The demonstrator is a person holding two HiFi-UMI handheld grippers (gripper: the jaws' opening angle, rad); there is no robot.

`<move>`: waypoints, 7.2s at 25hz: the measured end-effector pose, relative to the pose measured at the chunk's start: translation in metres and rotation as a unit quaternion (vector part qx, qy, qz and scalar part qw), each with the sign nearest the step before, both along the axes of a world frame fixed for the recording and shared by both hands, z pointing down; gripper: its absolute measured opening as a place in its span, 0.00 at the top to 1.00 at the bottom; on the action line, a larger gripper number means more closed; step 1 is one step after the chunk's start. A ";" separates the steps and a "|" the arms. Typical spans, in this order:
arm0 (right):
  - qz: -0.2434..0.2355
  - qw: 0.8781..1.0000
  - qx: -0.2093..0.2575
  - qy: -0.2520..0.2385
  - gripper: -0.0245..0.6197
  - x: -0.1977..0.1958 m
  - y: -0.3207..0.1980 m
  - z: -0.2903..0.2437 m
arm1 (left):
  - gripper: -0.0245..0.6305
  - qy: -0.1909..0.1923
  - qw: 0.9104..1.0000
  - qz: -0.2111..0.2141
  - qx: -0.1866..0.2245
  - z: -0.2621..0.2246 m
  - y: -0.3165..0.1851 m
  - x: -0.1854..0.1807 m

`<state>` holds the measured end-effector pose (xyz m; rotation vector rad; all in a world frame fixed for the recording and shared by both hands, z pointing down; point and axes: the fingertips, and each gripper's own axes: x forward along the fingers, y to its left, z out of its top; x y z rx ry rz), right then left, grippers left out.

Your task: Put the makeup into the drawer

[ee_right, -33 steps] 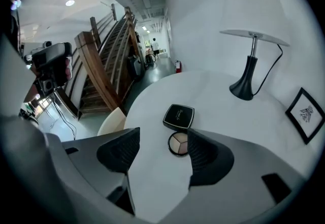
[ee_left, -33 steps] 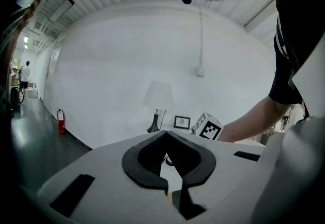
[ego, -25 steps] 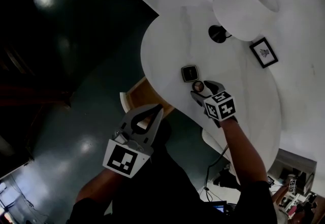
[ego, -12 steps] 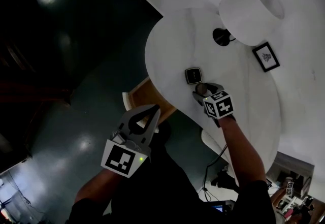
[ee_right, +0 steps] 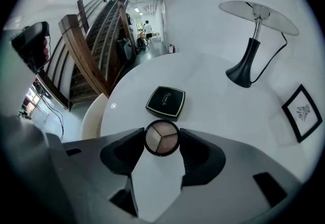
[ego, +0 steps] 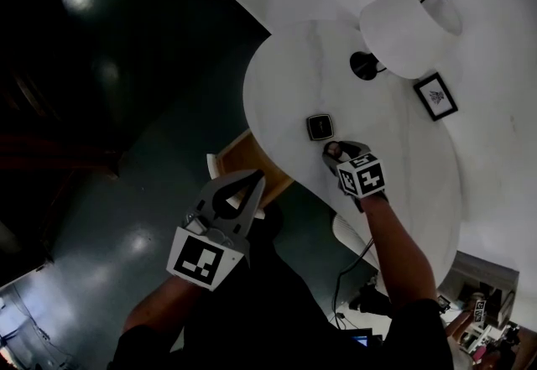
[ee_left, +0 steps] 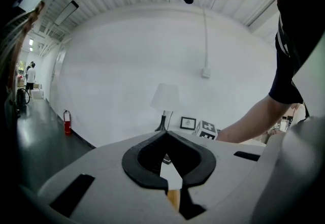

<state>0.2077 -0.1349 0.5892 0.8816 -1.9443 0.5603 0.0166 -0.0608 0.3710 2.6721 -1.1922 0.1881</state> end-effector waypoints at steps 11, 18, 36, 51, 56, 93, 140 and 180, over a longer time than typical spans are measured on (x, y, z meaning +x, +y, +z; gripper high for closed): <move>-0.025 0.999 0.026 -0.022 0.62 -0.028 0.030 -0.050 | 0.95 -0.002 1.000 -0.015 0.021 -0.030 0.010 -0.020; -0.062 0.996 0.033 -0.053 0.62 -0.072 0.055 -0.079 | 0.95 -0.006 0.999 -0.026 0.019 -0.029 0.018 -0.038; -0.177 0.980 -0.001 -0.087 0.62 -0.207 0.123 -0.015 | 0.95 -0.038 0.997 -0.063 -0.009 0.021 0.030 -0.098; -0.175 0.982 -0.052 -0.047 0.62 -0.221 0.107 0.118 | 0.95 -0.064 0.997 -0.018 -0.041 0.079 0.038 -0.090; -0.210 0.976 -0.046 -0.026 0.62 -0.229 0.097 0.141 | 0.95 -0.077 0.996 0.001 -0.039 0.093 0.032 -0.083; -0.202 0.978 -0.029 -0.045 0.62 -0.260 0.063 0.169 | 0.95 -0.078 0.995 -0.020 -0.065 0.100 0.017 -0.071; 0.052 0.966 0.172 -0.186 0.92 -0.053 0.045 -0.157 | 0.95 -0.010 1.000 0.014 0.002 -0.041 0.011 0.007; 0.100 0.991 0.064 -0.059 0.52 -0.039 -0.065 -0.002 | 0.95 -0.015 0.998 0.038 -0.039 0.008 -0.029 0.021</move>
